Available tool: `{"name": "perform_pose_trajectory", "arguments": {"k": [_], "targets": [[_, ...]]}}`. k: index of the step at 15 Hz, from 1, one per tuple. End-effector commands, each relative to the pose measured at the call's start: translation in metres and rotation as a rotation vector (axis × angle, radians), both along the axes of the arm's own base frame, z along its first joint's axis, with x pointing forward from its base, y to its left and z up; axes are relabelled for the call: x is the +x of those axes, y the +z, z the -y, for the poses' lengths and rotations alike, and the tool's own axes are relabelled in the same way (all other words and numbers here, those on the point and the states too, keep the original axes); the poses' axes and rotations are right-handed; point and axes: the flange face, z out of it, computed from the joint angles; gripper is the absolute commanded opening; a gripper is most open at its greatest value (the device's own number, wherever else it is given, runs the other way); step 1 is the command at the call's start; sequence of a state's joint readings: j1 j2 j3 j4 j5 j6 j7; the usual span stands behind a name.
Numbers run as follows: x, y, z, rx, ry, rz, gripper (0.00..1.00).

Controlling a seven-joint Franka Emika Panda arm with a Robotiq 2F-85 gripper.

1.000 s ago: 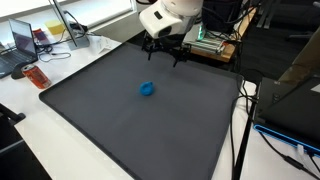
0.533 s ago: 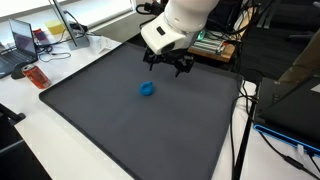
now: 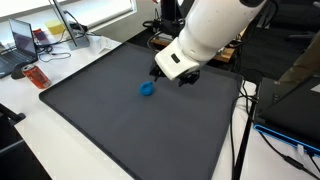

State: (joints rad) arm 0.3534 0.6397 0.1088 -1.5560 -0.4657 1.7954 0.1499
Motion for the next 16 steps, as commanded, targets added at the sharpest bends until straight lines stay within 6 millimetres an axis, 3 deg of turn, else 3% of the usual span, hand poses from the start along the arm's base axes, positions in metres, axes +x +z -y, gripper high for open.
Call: {"name": "perform_pose_trajectory", "arguments": {"k": [1,3,4,9,13,16], "targets": [[0.008,-0.007,-0.013,-0.056,0.033,-0.01,1.0],[0.015,0.0,-0.009,-0.036,-0.051,0.005,1.0],[0.018,0.012,0.002,-0.015,-0.129,0.006,1.0],[0.023,0.065,0.08,0.077,-0.359,-0.072,1.0],[0.007,0.096,0.146,0.237,-0.523,-0.11,1.0],[-0.019,0.107,0.184,0.361,-0.655,-0.109,1.0]]}}
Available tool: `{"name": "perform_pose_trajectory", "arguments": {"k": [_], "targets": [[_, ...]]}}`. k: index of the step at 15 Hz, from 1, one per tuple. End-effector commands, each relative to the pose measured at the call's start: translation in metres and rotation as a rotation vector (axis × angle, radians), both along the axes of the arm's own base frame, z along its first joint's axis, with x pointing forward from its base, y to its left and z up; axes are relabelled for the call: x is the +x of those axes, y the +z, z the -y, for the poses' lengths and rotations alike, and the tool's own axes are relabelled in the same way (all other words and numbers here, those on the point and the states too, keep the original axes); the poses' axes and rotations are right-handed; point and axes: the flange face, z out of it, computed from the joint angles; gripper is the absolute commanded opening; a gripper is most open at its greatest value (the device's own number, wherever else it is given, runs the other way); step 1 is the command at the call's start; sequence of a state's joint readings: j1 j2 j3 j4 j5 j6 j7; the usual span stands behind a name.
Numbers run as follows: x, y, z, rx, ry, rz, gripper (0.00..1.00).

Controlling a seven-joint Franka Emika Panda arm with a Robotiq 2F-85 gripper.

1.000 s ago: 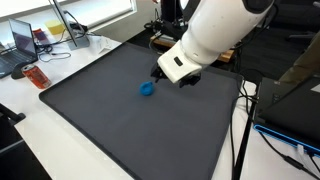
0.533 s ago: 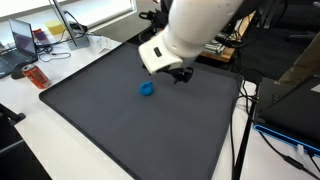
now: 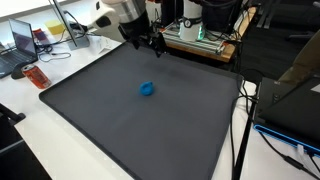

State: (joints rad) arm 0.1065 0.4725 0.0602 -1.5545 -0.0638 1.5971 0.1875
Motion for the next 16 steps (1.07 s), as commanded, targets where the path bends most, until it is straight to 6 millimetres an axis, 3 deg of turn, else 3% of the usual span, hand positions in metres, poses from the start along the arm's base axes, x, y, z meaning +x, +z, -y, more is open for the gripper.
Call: {"name": "perform_pose_trajectory", "arguments": {"k": [1,7,8,13,16], "targets": [[-0.043,0.013,0.035,0.143,-0.145,0.025,1.0],[-0.089,-0.002,0.067,0.315,-0.414,0.136,1.0],[-0.063,-0.001,0.059,0.27,-0.336,0.095,1.0],[-0.083,-0.007,0.066,0.291,-0.39,0.117,1.0],[-0.099,-0.025,0.071,0.282,-0.386,0.239,1.0]]}}
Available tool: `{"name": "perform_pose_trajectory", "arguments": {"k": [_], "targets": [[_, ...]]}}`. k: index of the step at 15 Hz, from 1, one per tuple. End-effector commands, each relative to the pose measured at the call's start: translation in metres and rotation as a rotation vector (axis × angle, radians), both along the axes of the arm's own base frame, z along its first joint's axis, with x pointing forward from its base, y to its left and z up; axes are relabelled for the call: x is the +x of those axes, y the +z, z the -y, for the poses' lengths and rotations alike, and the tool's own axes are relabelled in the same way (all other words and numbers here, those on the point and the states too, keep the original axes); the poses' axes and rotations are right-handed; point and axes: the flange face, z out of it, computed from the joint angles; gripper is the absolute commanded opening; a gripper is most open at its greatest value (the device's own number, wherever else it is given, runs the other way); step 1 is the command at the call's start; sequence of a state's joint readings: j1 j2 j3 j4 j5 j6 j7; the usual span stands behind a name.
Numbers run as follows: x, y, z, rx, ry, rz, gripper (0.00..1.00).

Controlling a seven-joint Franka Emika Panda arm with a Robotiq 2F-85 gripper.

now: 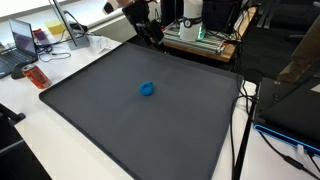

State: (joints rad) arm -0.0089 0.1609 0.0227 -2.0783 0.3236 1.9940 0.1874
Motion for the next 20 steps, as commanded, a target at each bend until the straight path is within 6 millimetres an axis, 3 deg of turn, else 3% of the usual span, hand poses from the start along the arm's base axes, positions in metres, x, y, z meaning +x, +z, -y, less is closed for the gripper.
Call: {"name": "perform_pose_trajectory", "arguments": {"k": [1,4,8,13,16,17,19,20], "targets": [[-0.024,-0.023,0.005,-0.038,-0.01,0.091,1.0],[-0.041,-0.058,0.015,-0.069,-0.058,0.14,1.0],[-0.051,-0.082,0.026,-0.083,-0.144,0.245,1.0],[-0.036,-0.106,0.031,-0.102,-0.181,0.325,1.0],[-0.021,-0.124,0.029,-0.1,-0.183,0.332,0.95],[-0.017,-0.129,0.029,-0.095,-0.187,0.333,0.86],[-0.009,-0.137,0.028,-0.093,-0.187,0.334,0.87],[-0.005,-0.142,0.028,-0.091,-0.186,0.327,0.82]]}}
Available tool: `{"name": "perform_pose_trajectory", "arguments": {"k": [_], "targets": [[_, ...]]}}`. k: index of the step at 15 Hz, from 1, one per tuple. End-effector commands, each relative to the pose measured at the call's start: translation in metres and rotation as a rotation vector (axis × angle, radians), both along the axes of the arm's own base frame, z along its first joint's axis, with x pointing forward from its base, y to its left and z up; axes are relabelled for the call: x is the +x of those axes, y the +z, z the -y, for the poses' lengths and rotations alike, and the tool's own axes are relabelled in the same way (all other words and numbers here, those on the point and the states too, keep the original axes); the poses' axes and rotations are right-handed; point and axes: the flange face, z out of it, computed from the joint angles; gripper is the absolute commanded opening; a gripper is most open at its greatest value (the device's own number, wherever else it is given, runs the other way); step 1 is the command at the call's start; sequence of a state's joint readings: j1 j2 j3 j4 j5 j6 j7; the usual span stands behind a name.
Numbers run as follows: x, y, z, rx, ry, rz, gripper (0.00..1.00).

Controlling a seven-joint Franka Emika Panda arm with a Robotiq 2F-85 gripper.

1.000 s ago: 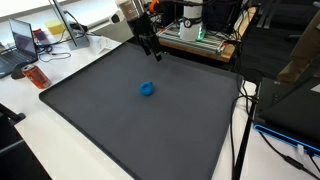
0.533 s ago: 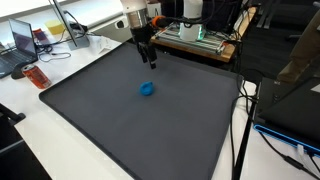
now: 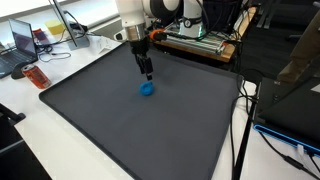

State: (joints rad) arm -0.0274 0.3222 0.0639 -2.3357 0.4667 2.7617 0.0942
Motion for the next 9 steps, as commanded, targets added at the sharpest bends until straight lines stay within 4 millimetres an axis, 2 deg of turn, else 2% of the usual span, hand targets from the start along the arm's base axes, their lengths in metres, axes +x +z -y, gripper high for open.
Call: {"name": "perform_pose_trajectory", "arguments": {"k": [1,5,6,7,8,9], "targets": [[0.019,-0.016,0.003,0.02,0.0,0.009,0.86],[0.032,-0.03,0.003,0.036,0.001,-0.002,0.74],[0.035,-0.031,0.001,0.04,0.005,-0.002,0.64],[0.037,-0.033,-0.002,0.046,0.009,-0.005,0.61],[0.038,-0.034,-0.004,0.049,0.014,-0.006,0.43],[0.04,-0.036,-0.007,0.052,0.017,-0.009,0.37]]}}
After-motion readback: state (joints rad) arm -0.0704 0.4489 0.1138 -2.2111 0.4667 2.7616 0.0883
